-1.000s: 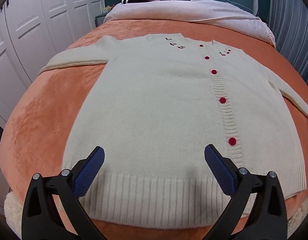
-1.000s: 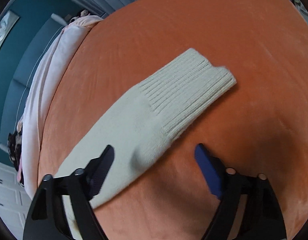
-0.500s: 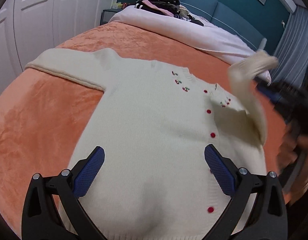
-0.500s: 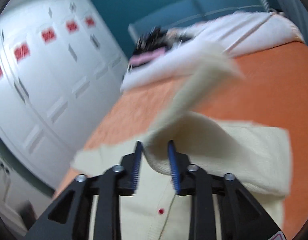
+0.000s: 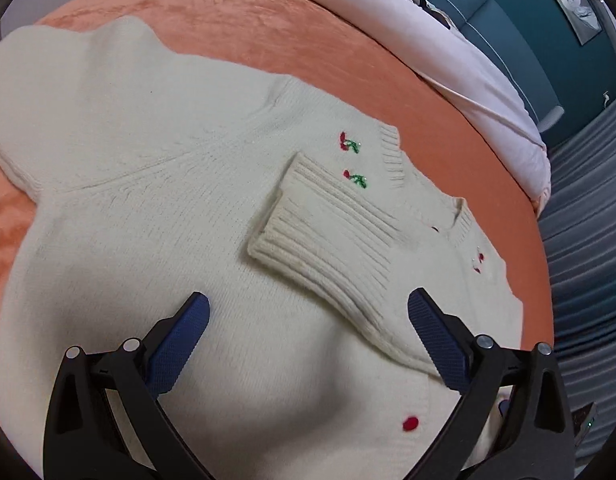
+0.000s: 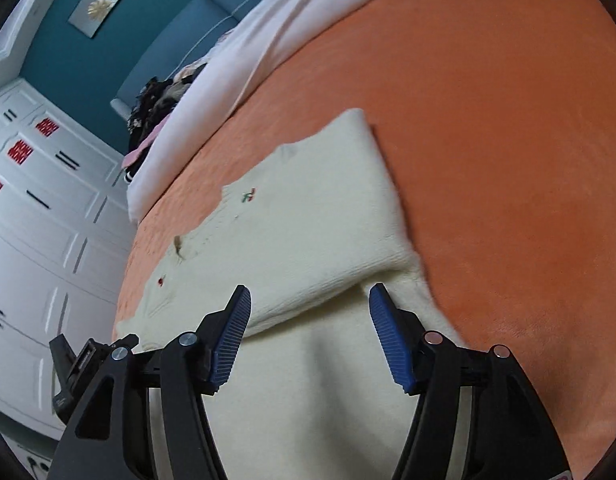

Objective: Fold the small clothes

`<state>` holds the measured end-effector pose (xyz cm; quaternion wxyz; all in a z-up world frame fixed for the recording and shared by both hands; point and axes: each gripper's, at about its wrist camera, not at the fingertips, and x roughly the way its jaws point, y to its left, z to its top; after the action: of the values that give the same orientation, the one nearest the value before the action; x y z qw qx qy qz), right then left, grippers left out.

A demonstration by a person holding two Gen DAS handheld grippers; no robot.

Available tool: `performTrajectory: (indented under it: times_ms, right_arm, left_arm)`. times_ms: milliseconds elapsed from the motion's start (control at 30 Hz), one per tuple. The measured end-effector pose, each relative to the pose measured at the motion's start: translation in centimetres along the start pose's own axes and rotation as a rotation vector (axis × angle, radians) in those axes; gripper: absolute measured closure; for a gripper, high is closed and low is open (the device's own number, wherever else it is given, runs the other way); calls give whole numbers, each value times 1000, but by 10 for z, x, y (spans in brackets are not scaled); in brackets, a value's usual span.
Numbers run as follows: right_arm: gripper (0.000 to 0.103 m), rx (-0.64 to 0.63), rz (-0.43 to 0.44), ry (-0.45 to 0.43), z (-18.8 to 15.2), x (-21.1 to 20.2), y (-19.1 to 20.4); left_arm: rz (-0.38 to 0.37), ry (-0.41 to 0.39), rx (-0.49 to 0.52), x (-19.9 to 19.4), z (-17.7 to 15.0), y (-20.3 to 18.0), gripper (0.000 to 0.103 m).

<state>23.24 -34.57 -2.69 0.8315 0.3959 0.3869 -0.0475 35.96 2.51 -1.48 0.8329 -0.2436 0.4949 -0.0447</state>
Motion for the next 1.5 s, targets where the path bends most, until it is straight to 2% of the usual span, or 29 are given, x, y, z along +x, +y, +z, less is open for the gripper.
performTrajectory:
  times_ms: [33,67,100,133,200,267,367,400,467,567,633,700,733,800,833,867,900,933,967,1033,1133,1200,1267,1300,1333,1367,1400,1433,1500]
  right_arm:
    - [48,3,-1,-2,2,3,-2]
    - [75,-11,-15,-11,7,6,2]
    - [92,-30,2,-24,13,6,9]
    - [92,-34,41,-70,18,-3,17]
    - [93,-64,87,-142,22,-27,29]
    - [94,-112,66,-177,19,-28,30]
    - [97,-102,-100,-9,3,23,-5]
    - [98,-83,-62,-37,0,19,-11]
    - [94,-56,-67,-78,3,-3,-3]
    - [94,-84,-47,-231,2,-41,19]
    - [92,-132,-69,-209,9,-28,30]
    - [92,-186,-181,-79,14,14,26]
    - [97,-210,-236,-18,13,33,21]
    - [97,-235,-249,-73,9,28,32]
    - [90,-230,-228,-81,7,17,43]
    - [83,-230,-190,-101,2,5,51]
    - [83,-237,-159,-114,-7,-4,56]
    - [75,-259,-137,-118,-19,-13,63]
    - [61,-282,-138,-116,-33,-20,63]
    - [53,-338,-146,-93,-64,-23,69]
    - [53,-395,-170,-20,-110,-25,58]
    - [49,-412,-189,-16,-125,-28,54]
    - [40,-428,-191,-6,-124,-23,59]
    - [38,-431,-189,2,-125,-21,58]
    - [35,-436,-187,2,-127,-19,57]
    - [32,-444,-184,3,-131,-19,55]
    - [30,-455,-183,5,-134,-19,55]
    - [28,-464,-186,7,-134,-18,57]
    - [25,-472,-183,6,-136,-17,56]
  left_arm:
    - [23,-19,25,2,2,-7,29]
    - [11,-20,61,3,4,-15,65]
    - [-16,-4,84,5,8,-21,79]
    - [-33,-22,91,1,12,-26,88]
    - [-58,-102,112,-17,17,-31,89]
    - [-49,-125,134,-18,16,-31,89]
    - [32,-36,144,18,4,-17,88]
    - [16,-53,141,19,-1,-10,87]
    - [4,-84,163,14,-6,-9,86]
    - [-8,-93,162,13,-6,-6,86]
    - [-4,-104,164,14,-7,-7,86]
    - [-1,-110,161,15,-7,-7,86]
    - [-12,-107,149,12,-8,-5,85]
    - [-44,-100,107,0,-6,4,81]
    - [-49,-124,90,-13,-4,13,76]
    - [-56,-163,78,-29,0,25,60]
    - [-50,-202,63,-44,4,40,50]
    - [-20,-246,34,-59,12,60,31]
    - [23,-283,-1,-71,21,82,21]
    - [124,-318,-88,-88,46,135,19]
    - [257,-339,-272,-106,83,221,19]
    - [321,-358,-391,-114,101,272,19]
    - [308,-372,-480,-116,114,310,22]
    - [294,-386,-490,-117,119,318,24]
    - [307,-396,-485,-118,126,321,31]
    - [315,-390,-465,-116,132,320,51]
    - [293,-362,-442,-112,139,318,68]
    - [275,-327,-430,-107,146,315,91]
    - [259,-383,-373,-120,154,289,94]
